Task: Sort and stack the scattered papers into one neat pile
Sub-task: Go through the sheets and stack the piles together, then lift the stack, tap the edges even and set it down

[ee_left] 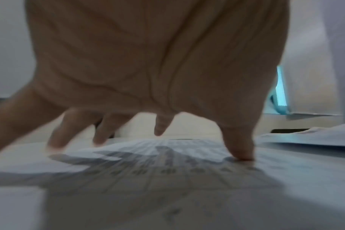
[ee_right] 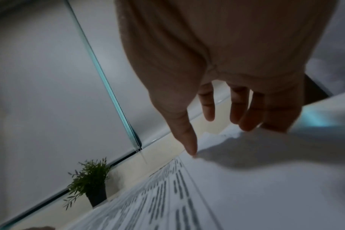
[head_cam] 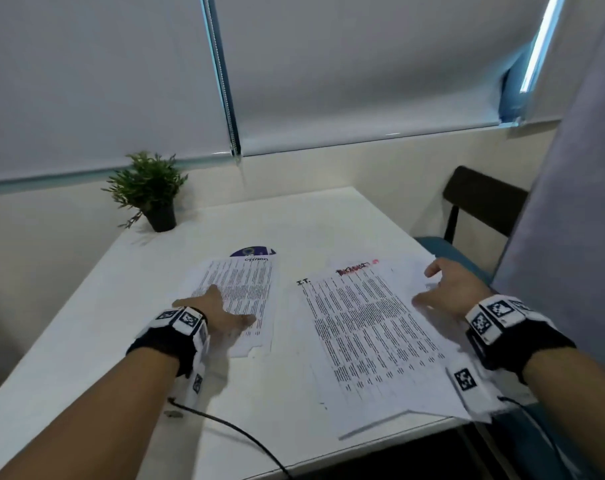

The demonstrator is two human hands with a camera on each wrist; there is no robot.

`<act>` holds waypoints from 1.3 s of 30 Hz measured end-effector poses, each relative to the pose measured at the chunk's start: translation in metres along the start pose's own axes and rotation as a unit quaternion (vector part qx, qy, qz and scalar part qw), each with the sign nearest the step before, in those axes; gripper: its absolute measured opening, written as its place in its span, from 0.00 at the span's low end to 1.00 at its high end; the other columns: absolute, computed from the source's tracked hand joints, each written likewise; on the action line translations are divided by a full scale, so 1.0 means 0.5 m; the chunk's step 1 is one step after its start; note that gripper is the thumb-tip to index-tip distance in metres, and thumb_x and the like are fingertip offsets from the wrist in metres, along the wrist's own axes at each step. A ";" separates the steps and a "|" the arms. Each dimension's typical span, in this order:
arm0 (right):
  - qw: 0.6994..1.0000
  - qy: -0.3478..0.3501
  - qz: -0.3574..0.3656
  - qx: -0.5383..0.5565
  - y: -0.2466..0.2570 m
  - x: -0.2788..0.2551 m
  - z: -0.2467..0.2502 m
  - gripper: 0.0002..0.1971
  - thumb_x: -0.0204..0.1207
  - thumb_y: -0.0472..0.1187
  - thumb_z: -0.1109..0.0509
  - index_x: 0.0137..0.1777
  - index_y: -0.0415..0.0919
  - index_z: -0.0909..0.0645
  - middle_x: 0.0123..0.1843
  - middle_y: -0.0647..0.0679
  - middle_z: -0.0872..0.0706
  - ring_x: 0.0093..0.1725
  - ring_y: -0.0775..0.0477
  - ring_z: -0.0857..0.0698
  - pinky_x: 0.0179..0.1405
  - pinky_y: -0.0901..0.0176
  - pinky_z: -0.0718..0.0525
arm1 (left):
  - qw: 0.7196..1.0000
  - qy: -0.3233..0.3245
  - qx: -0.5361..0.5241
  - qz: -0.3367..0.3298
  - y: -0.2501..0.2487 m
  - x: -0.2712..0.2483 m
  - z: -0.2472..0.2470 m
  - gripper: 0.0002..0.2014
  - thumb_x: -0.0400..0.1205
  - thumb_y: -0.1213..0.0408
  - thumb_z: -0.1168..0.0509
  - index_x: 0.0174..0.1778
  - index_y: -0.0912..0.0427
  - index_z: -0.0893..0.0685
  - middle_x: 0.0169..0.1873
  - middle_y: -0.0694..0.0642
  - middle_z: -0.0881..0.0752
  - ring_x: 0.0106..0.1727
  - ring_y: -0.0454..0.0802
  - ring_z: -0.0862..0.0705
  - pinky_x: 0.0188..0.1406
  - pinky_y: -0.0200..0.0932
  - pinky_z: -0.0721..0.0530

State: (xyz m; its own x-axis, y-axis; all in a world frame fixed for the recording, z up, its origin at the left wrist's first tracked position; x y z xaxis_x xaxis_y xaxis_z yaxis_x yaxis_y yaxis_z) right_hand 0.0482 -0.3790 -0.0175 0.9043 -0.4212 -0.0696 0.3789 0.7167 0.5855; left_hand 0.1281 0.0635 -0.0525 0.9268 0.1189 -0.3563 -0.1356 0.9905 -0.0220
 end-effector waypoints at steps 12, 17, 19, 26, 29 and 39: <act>0.984 0.081 -0.019 -0.155 -0.041 -0.044 0.004 0.24 0.64 0.58 0.18 0.53 0.50 0.22 0.52 0.53 0.16 0.45 0.52 0.16 0.34 0.60 0.22 | 0.985 -0.136 -0.078 -0.070 -0.089 -0.074 0.127 0.23 0.75 0.55 0.25 0.65 0.56 0.15 0.66 0.62 0.16 0.64 0.64 0.16 0.59 0.48 0.18; 0.987 0.076 -0.029 -0.137 -0.043 -0.046 0.004 0.17 0.69 0.51 0.22 0.51 0.46 0.24 0.52 0.48 0.15 0.46 0.46 0.14 0.28 0.61 0.23 | 0.955 -0.196 -0.096 -0.201 -0.295 -0.228 0.194 0.17 0.75 0.57 0.28 0.59 0.57 0.14 0.55 0.61 0.13 0.52 0.62 0.13 0.52 0.50 0.13; 0.987 0.089 -0.034 -0.129 -0.045 -0.048 -0.006 0.14 0.69 0.47 0.24 0.50 0.41 0.19 0.49 0.44 0.09 0.43 0.45 0.10 0.30 0.61 0.16 | 0.951 -0.176 -0.070 -0.246 -0.391 -0.277 0.158 0.22 0.76 0.56 0.30 0.66 0.53 0.17 0.62 0.61 0.16 0.59 0.63 0.15 0.58 0.52 0.14; 0.994 0.064 -0.011 -0.087 -0.066 -0.032 0.024 0.23 0.90 0.53 0.43 0.44 0.36 0.17 0.46 0.42 0.15 0.48 0.40 0.15 0.46 0.56 0.23 | 0.955 0.043 0.048 -0.290 -0.541 -0.270 -0.071 0.35 0.81 0.34 0.42 0.69 0.61 0.18 0.70 0.62 0.18 0.69 0.63 0.20 0.63 0.52 0.22; 0.993 0.088 -0.053 -0.059 -0.089 -0.034 0.047 0.30 0.88 0.65 0.46 0.33 0.42 0.26 0.33 0.48 0.23 0.31 0.48 0.22 0.32 0.58 0.28 | 0.965 0.007 -0.014 -0.261 -0.493 -0.197 0.000 0.27 0.85 0.41 0.43 0.67 0.61 0.18 0.66 0.58 0.18 0.65 0.58 0.18 0.59 0.48 0.21; 0.976 0.178 0.028 -0.123 0.072 -0.053 -0.083 0.26 0.75 0.67 0.26 0.37 0.43 0.23 0.37 0.48 0.17 0.34 0.50 0.19 0.32 0.60 0.22 | 0.992 -0.003 -0.040 -0.117 -0.360 -0.045 -0.013 0.51 0.76 0.30 0.43 0.86 0.62 0.45 0.78 0.66 0.26 0.74 0.68 0.23 0.70 0.58 0.21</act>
State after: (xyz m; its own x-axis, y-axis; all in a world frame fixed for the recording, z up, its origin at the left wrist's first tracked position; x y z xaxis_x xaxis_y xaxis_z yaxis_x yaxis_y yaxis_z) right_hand 0.0460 -0.3189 -0.0280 0.9190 -0.1894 -0.3458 0.3239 0.8627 0.3884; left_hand 0.1293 -0.1176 -0.0464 0.9383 -0.1138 -0.3267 0.0569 0.9823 -0.1786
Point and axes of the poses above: each hand's wrist, its own x-axis towards the middle knuckle, its own z-axis out of the back of the hand, y = z × x, the point moved 10 cm from there along x, towards the middle knuckle
